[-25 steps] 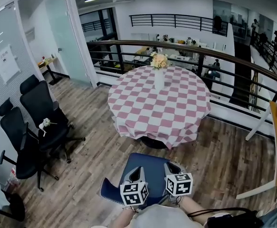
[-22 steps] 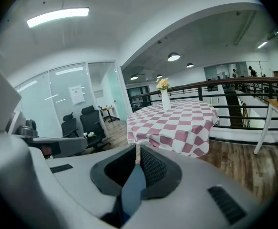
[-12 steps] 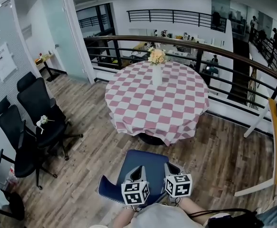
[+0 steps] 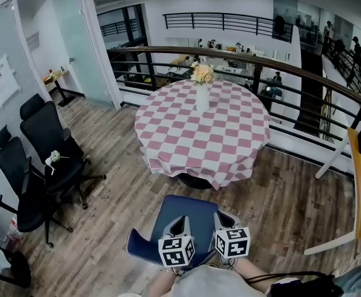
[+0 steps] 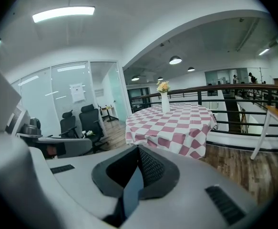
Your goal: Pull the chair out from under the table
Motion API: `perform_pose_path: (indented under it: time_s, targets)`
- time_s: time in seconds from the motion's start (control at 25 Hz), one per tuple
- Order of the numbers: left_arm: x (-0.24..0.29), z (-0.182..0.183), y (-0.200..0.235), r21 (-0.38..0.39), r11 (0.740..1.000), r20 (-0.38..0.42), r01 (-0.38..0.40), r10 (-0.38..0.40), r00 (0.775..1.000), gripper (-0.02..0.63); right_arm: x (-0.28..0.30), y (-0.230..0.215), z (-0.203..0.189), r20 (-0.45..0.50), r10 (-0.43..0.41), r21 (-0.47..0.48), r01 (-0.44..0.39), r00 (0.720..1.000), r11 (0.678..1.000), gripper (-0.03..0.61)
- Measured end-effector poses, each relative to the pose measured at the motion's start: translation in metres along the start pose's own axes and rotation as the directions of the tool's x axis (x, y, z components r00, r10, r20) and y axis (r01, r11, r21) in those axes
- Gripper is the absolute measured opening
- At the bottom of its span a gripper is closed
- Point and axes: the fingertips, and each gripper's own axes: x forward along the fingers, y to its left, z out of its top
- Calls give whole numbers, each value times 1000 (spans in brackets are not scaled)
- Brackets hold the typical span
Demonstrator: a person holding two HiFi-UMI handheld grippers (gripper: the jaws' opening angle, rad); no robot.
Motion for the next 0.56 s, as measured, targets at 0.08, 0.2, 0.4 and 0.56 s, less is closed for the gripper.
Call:
perform_pose_path:
  time_s: [0.08,0.2,0.4,0.56]
  targets:
    - [1,-1,-1,-3,1000,0,3,-3,1000,3,-1,-1,-2,-5,-7,-2,7,1000,1000,17]
    - [2,-3,-2,-2,1000,-1,9,-9,1000,3,-1,-3,-4,-8,-15,-9,15,1000,1000,17]
    - [1,-5,-5,3,1000,-9,17,-17,1000,3,-4,-7,-5,-15,-31,-11,31,999,999,17]
    - [3,-7,-6,3,1000,-8,19,-19,1000,3,-4,-11,-6,-18,-37,-13,36,999,999,17]
